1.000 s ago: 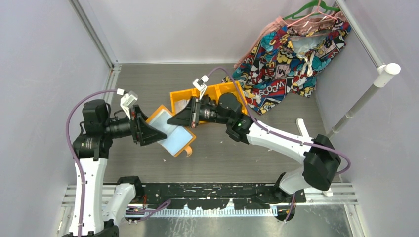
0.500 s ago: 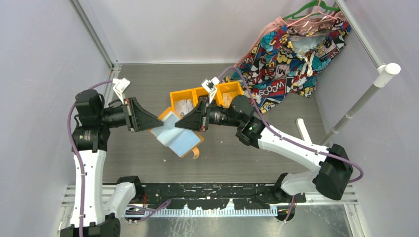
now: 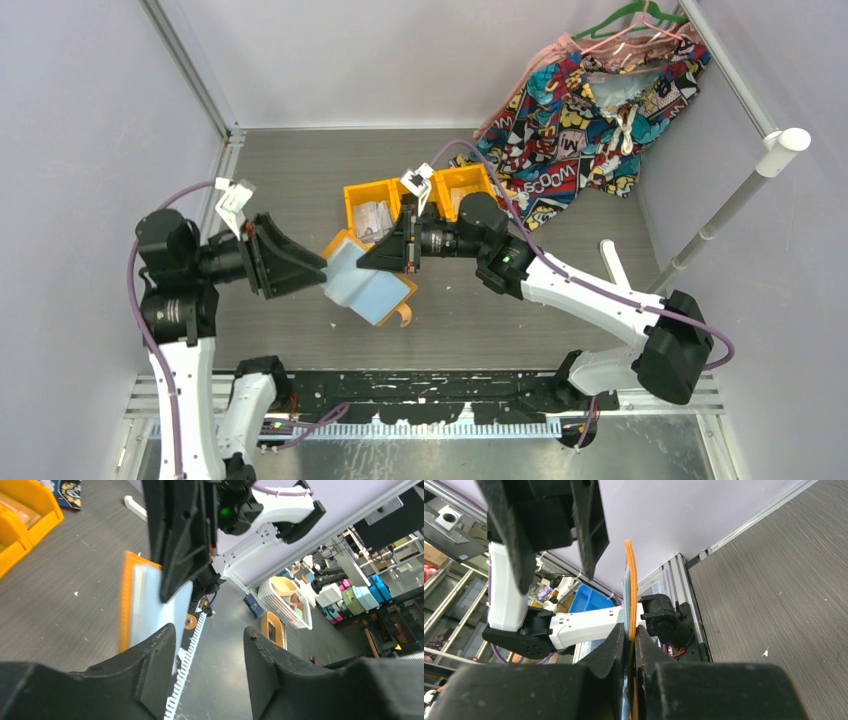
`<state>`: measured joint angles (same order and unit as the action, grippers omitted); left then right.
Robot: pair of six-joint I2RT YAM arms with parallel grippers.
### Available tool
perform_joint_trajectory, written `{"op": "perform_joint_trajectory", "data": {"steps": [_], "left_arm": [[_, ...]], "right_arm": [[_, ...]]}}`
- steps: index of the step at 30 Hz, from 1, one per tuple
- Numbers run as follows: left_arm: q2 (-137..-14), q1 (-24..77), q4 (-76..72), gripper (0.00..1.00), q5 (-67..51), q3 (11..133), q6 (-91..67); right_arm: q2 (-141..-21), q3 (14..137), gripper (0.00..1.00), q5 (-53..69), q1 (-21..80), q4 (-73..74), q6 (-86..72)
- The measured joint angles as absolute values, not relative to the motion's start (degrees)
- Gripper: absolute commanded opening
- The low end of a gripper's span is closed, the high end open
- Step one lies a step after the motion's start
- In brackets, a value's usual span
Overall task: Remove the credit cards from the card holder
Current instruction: Remove the credit card from the card holder.
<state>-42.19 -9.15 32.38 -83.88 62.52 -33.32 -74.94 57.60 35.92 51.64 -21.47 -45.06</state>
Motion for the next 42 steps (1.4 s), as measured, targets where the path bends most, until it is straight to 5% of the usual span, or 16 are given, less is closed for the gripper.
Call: {"op": "perform_joint_trajectory", "data": {"steps": [6, 13, 16, 23, 30, 35, 39, 42], "left_arm": [[-38.33, -9.13, 38.09, 0.78, -81.73, 61.89, -21.56], [-40.58, -9.15, 51.77, 0.77, -69.25, 66.59, -1.28], [-40.47, -9.08, 54.94, 0.65, -69.06, 66.54, 1.61], [-40.05, -7.99, 57.74, 0.11, -67.20, 65.32, 4.93], [-35.03, -7.84, 54.30, 0.04, -63.64, 63.53, 3.88], [-33.06, -7.86, 52.69, 0.00, -61.25, 62.19, 4.16], [-32.93, -7.81, 52.62, 0.00, -61.04, 61.98, 4.95], [-33.45, -7.81, 52.53, 0.00, -61.08, 62.00, 4.71]], "right_arm": [[-75.61, 59.00, 0.10, 36.95, 51.64, -19.35, -44.25], [-75.64, 60.62, 0.10, 37.98, 51.72, -16.75, -43.18], [-76.07, 61.78, 0.10, 38.06, 52.14, -16.25, -43.09], [-77.62, 63.88, 0.10, 37.54, 53.34, -14.98, -42.24], [-78.17, 64.42, 0.12, 34.87, 53.91, -13.39, -41.85], [-78.72, 65.12, 0.46, 31.81, 55.09, -12.62, -42.57], [-78.94, 65.32, 0.90, 30.57, 55.20, -12.43, -43.11], [-78.19, 65.34, 0.99, 28.45, 55.29, -10.48, -41.80]]}}
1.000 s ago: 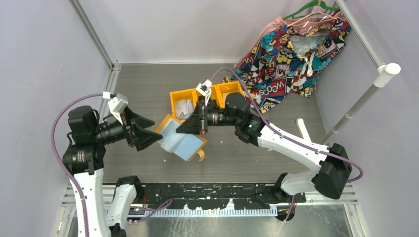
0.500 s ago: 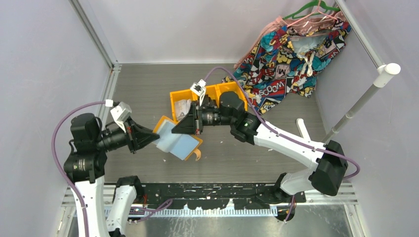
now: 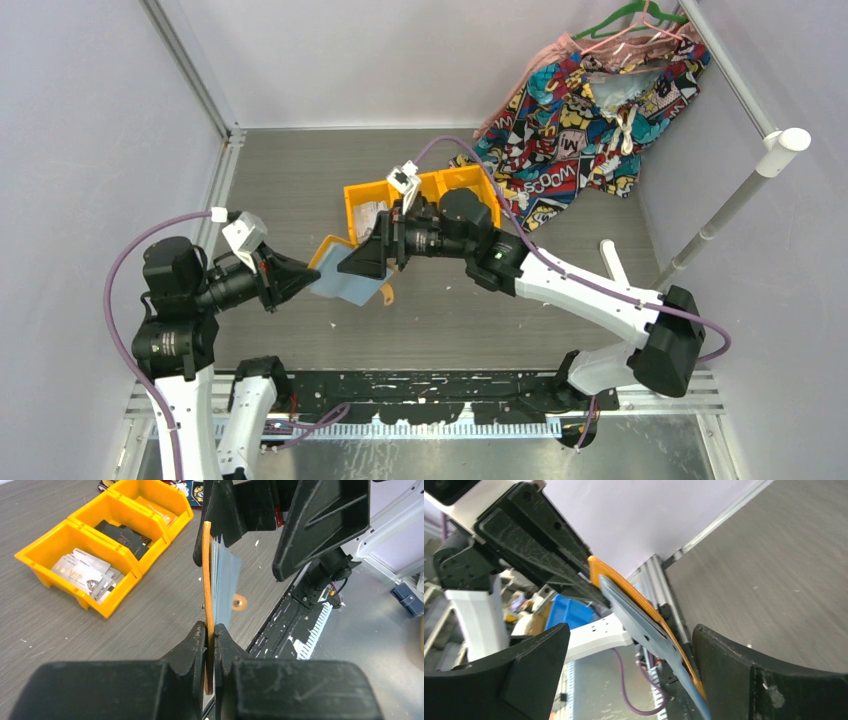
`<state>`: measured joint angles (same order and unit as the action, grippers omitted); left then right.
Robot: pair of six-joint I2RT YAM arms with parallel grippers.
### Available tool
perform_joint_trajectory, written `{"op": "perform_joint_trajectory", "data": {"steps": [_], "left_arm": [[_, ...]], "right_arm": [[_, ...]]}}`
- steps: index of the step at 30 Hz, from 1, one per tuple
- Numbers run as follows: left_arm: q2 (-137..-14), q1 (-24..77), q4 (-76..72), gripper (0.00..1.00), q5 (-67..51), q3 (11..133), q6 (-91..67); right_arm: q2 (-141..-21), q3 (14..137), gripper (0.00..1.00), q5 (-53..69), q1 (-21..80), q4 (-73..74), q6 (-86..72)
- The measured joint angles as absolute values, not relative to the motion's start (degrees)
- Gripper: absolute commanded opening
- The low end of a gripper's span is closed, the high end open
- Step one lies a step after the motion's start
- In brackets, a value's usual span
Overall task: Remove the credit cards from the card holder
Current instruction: Remove the credit card from the card holder.
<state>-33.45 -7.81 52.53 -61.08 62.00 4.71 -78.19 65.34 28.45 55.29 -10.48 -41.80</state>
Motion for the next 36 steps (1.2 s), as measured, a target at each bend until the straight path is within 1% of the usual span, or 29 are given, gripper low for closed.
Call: {"op": "perform_joint_trajectory", "data": {"steps": [5, 10, 14, 21, 24, 29, 34, 36], "left_arm": [[-33.61, -7.84, 51.94, 0.00, -62.59, 62.02, 2.63], [-32.80, -7.84, 51.00, 0.00, -63.26, 62.02, 1.41], [-32.38, -7.84, 50.85, 0.00, -63.51, 62.04, -0.05], [-33.67, -7.84, 50.33, 0.00, -63.55, 62.61, -3.16], [-34.02, -7.84, 49.47, 0.00, -63.77, 62.61, -5.13], [-34.24, -7.84, 48.18, 0.00, -64.64, 62.70, -7.77], [-34.41, -7.84, 47.27, 0.00, -66.00, 62.89, -9.10], [-34.65, -7.84, 47.05, 0.00, -66.67, 63.26, -9.63]], "right_arm": [[-75.37, 65.73, 1.00, 18.61, 55.42, -5.63, -40.21], [-75.44, 68.42, 0.99, 7.46, 57.78, -1.54, -39.00], [-75.99, 69.80, 1.00, 2.63, 60.20, -0.49, -37.56], [-75.72, 68.95, 0.99, 0.64, 60.69, -0.43, -36.71], [-74.28, 66.13, 0.96, 0.45, 60.69, -0.60, -36.51], [-72.58, 63.18, 0.94, 1.69, 60.69, -0.80, -36.51], [-70.98, 61.98, 0.91, 4.43, 60.66, -0.91, -36.27], [-70.32, 61.98, 0.85, 5.28, 60.62, -0.89, -36.10]]}}
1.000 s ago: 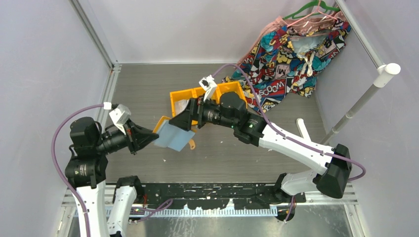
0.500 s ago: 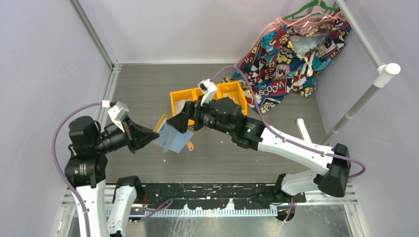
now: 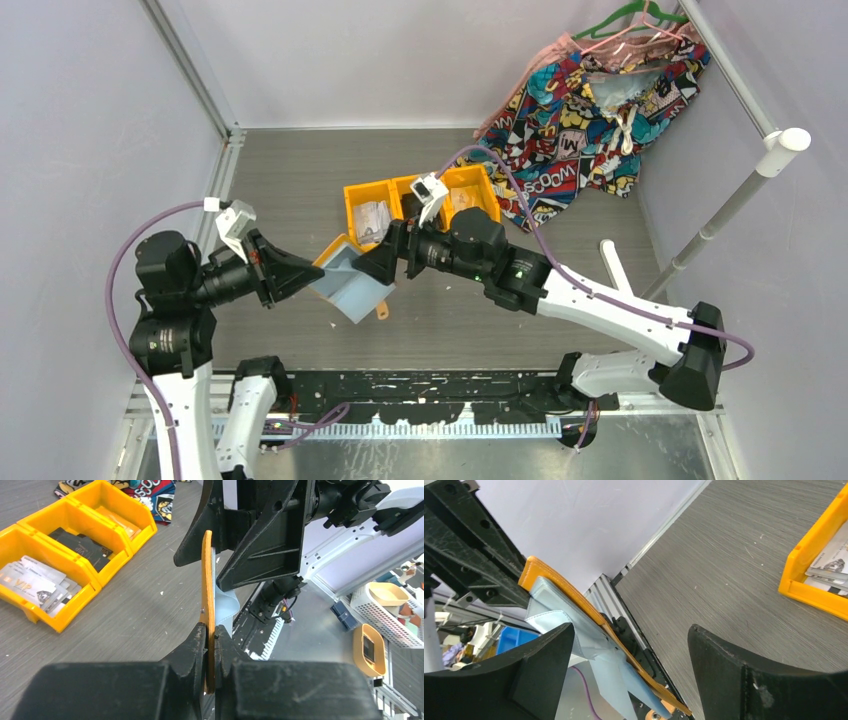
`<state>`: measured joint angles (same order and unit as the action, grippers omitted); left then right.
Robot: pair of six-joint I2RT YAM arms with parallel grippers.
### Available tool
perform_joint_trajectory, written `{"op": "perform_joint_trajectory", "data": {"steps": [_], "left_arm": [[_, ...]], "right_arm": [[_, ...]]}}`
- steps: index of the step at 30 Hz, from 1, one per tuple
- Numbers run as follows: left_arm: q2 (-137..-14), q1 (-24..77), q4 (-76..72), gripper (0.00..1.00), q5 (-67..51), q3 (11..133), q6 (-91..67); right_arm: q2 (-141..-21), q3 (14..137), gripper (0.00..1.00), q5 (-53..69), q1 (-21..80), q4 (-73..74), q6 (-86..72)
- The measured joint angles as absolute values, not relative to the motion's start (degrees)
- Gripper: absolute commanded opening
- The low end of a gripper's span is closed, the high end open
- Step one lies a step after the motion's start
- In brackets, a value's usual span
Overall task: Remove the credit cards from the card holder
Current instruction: Remove the credit card from the card holder.
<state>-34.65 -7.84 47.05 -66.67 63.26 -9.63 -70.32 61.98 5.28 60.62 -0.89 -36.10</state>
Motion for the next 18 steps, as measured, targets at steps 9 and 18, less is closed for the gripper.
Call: {"op": "perform_joint_trajectory", "data": {"steps": [9, 18], "left_arm": [[-36.25, -7.84, 42.83, 0.00, -69.56, 63.68, -17.54], [-36.29, -8.01, 40.80, 0.43, -69.56, 63.68, -19.64]], "right_arm": [[-71.55, 58.54, 0.49, 17.47, 58.43, -12.86, -44.86], [-72.53, 55.07, 0.03, 25.02, 55.59, -22.87, -54.89]]}}
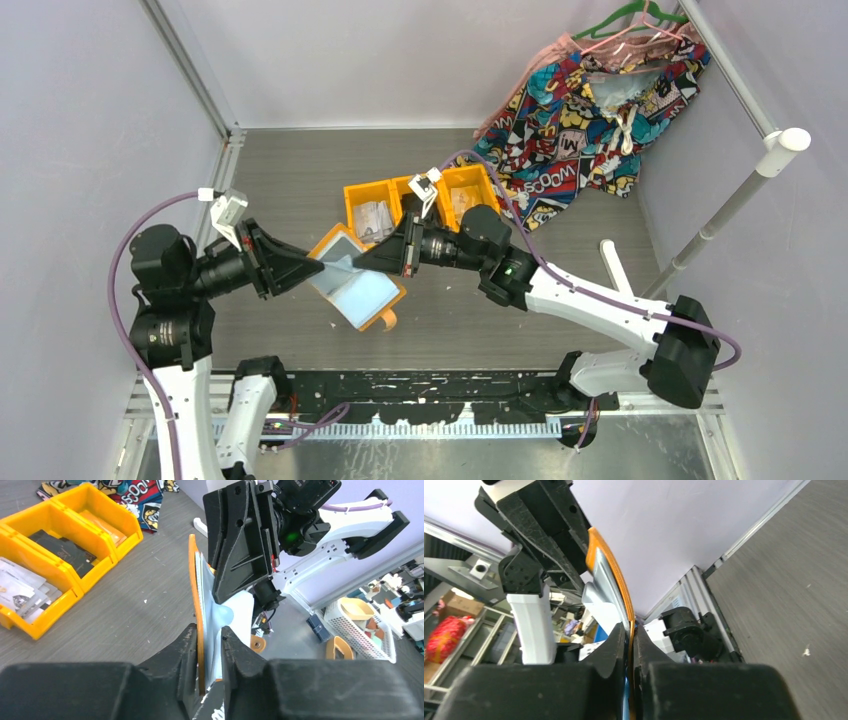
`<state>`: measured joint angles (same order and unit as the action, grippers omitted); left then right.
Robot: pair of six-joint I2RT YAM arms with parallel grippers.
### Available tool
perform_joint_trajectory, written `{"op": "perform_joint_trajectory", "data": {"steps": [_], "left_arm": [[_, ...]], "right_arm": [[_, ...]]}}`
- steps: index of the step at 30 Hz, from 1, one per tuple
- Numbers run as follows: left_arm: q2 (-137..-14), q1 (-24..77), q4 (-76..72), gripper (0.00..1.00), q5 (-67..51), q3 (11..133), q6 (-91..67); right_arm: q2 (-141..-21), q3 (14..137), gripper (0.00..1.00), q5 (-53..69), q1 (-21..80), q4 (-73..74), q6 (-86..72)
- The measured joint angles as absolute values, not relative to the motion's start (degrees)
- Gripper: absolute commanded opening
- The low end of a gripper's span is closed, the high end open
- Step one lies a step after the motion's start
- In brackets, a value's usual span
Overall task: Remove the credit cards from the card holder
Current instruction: Remove the credit card from the card holder.
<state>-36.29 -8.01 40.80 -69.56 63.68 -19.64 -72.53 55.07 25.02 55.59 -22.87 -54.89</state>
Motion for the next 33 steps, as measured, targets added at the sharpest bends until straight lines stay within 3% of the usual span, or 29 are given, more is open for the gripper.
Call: {"op": "perform_joint_trajectory", "data": {"steps": [2, 6, 9, 15, 25, 26, 33], "left_arm": [[-36.25, -8.05, 40.51, 0.63, -69.45, 63.66, -19.66], [-36.01, -7.99, 40.51, 0.71, -70.96, 63.61, -21.69], [-35.99, -7.99, 39.99, 0.65, -72.01, 63.61, -23.90], [-38.44, -7.99, 38.37, 0.33, -72.66, 63.61, -28.12], [-37.12, -7.99, 38.59, 0.10, -69.76, 62.37, -25.39], [-36.73, -7.99, 39.48, 0.10, -69.45, 62.57, -23.62], [-36.25, -7.99, 47.86, 0.34, -69.17, 64.29, -13.47]], "right_arm": [[-72.75, 55.11, 0.02, 26.37, 55.55, -23.77, -56.29], [-73.17, 55.75, 0.01, 27.33, 55.55, -23.40, -56.34], [-73.17, 56.16, 0.01, 28.05, 55.55, -22.20, -55.42], [-72.47, 57.01, 0.01, 28.71, 55.66, -19.92, -51.70], [-72.40, 59.53, 0.05, 30.37, 57.58, -14.83, -46.92], [-72.40, 59.79, 0.05, 30.68, 57.76, -14.57, -46.57], [-73.47, 61.71, 0.05, 31.42, 58.59, -12.36, -44.71]]}}
